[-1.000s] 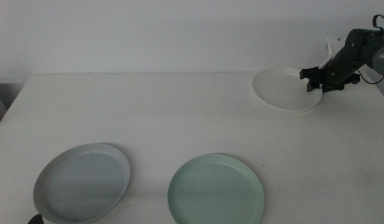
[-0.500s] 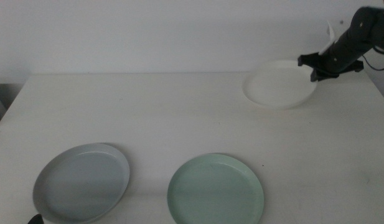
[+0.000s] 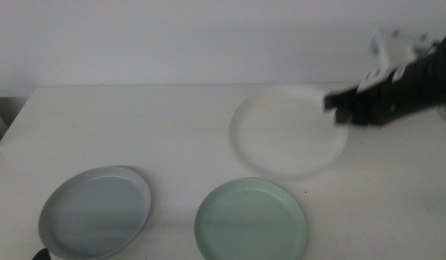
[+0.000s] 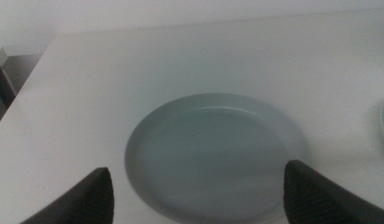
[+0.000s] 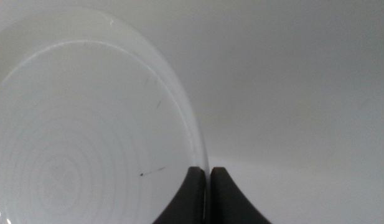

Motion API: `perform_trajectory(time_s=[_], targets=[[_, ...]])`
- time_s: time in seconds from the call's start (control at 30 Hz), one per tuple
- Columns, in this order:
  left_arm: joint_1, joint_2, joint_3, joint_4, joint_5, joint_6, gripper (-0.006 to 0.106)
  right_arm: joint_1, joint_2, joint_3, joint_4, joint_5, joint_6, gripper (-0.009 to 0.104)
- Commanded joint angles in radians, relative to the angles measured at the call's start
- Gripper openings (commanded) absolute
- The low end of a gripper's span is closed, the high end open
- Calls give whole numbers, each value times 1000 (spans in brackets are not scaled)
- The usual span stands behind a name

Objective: Stack the three bowls on top of each other.

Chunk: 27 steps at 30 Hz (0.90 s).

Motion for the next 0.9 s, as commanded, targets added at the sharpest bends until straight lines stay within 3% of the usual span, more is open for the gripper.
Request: perform_trajectory(time_s=[0.0, 0.2, 0.4, 0.87], targets=[[0, -13, -4, -4, -70, -10, 105, 52, -66, 46, 28, -58, 0, -1], [0, -13, -4, -4, -70, -10, 105, 166, -67, 184, 43, -140, 0, -1], [0, -13, -4, -4, -70, -10, 105, 203, -58, 288, 72, -264, -1, -1], [0, -13, -4, -4, -70, -10, 105, 216, 51, 300, 77, -258, -25, -1]])
